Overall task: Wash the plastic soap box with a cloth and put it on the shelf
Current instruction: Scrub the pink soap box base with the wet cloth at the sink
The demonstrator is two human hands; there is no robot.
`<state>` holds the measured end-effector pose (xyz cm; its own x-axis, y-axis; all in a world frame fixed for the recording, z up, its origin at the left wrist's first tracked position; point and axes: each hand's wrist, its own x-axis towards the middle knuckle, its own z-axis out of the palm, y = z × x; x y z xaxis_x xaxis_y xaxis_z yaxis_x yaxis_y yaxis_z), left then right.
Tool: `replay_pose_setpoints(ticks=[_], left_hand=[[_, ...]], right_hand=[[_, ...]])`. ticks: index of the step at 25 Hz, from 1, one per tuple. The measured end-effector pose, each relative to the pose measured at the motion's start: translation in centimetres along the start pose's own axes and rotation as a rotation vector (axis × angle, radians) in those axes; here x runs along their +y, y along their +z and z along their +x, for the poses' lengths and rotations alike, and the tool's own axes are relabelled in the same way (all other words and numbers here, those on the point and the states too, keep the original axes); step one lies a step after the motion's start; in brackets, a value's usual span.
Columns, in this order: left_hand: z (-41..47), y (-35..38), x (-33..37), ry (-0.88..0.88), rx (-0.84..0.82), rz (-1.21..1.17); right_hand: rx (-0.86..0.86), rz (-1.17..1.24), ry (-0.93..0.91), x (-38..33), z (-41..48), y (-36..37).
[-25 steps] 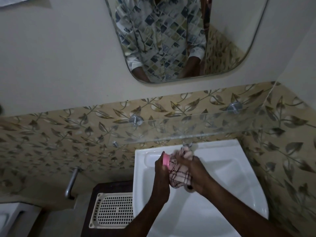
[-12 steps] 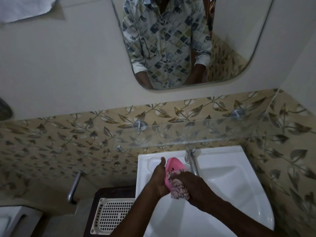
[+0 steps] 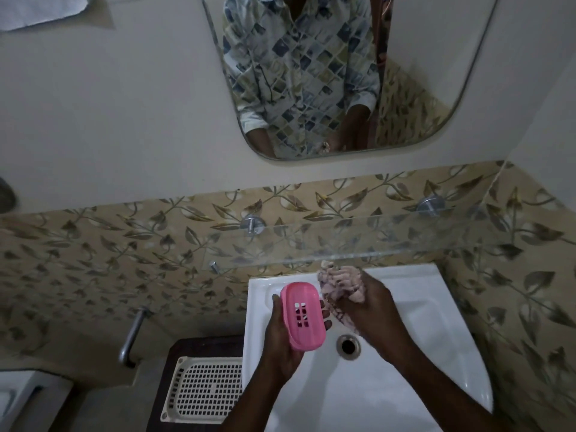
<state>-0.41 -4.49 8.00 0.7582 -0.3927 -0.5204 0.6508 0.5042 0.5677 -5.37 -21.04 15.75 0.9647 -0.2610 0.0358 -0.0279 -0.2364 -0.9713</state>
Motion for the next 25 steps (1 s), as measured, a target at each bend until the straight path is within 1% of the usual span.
replay_pose_setpoints(ticks=[1, 2, 3, 4, 6, 7, 8, 9, 10, 11, 12, 13, 14, 15, 16, 17, 18, 19, 21, 22, 23, 24, 25], left_hand=[[0.0, 0.4, -0.1, 0.010, 0.008, 0.028], [0.0, 0.9, -0.3, 0.022, 0.027, 0.077], [0.1, 1.2, -0.4, 0.043, 0.060, 0.140], [0.3, 1.2, -0.3, 0.063, 0.094, 0.195], [0.7, 1.2, 0.3, 0.075, 0.100, 0.211], [0.8, 1.1, 0.4, 0.069, 0.076, 0.204], [0.8, 1.0, 0.3, 0.075, 0.047, 0.209], [0.7, 0.9, 0.0, 0.092, 0.027, 0.228], [0.6, 0.9, -0.3, 0.120, 0.022, 0.253], [0.6, 0.9, -0.7, 0.157, 0.027, 0.273], [0.6, 0.8, -1.0, 0.193, 0.025, 0.275], [0.5, 0.6, -1.1, 0.219, 0.016, 0.258], [0.5, 0.4, -0.9, 0.224, 0.006, 0.213], [0.6, 0.1, -0.6, 0.199, 0.017, 0.151], [0.8, -0.4, -0.2, 0.162, 0.035, 0.079], [1.0, -1.0, 0.2, 0.121, 0.044, 0.006], [1.3, -1.5, 0.6, 0.083, 0.040, -0.057], [1.3, -1.8, 0.9, 0.058, 0.019, -0.097], [1.2, -1.8, 1.0, 0.042, -0.029, -0.110], [1.3, -1.5, 0.8, 0.039, -0.042, -0.096], [1.4, -1.1, 0.6, 0.035, -0.060, -0.078], [1.4, -0.5, 0.4, 0.028, -0.086, -0.072], [1.4, 0.1, 0.1, 0.020, -0.108, -0.066]], right_hand=[[-0.027, -0.216, -0.100, -0.1, -0.7, 1.4], [-0.108, -0.412, -0.148, 0.1, -1.6, 3.3], [-0.185, -0.544, -0.115, 0.4, -2.4, 4.9], [-0.221, -0.558, -0.055, 0.5, -2.8, 5.5], [-0.199, -0.387, 0.010, 0.5, -2.0, 4.7], [-0.134, -0.311, 0.034, 0.4, -1.2, 3.9], [-0.032, -0.289, 0.055, 0.2, -0.4, 3.6], [0.043, -0.304, 0.058, -0.1, 0.2, 3.8], [0.069, -0.341, 0.062, -0.5, 0.3, 4.4], [0.032, -0.379, 0.083, -0.6, 0.1, 5.3], [-0.062, -0.413, 0.108, -0.6, -0.2, 5.8], [-0.120, -0.425, 0.134, -0.6, -0.2, 5.5], [-0.132, -0.415, 0.174, -0.5, 0.4, 4.3], [-0.085, -0.397, 0.205, -0.4, 1.3, 2.6], [0.011, -0.390, 0.221, -0.4, 1.9, 0.8], [0.127, -0.382, 0.216, -0.3, 2.4, -0.8], [0.197, -0.363, 0.214, -0.3, 2.5, -2.0], [0.211, -0.331, 0.206, -0.3, 2.4, -2.5], [0.134, -0.266, 0.164, -0.7, 1.8, -1.4], [0.101, -0.277, 0.117, -0.8, 1.4, -0.2], [0.078, -0.326, 0.050, -0.7, 0.9, 1.2], [0.039, -0.443, -0.020, -0.2, 0.5, 2.6], [-0.022, -0.616, -0.081, 0.2, 0.2, 3.9]])
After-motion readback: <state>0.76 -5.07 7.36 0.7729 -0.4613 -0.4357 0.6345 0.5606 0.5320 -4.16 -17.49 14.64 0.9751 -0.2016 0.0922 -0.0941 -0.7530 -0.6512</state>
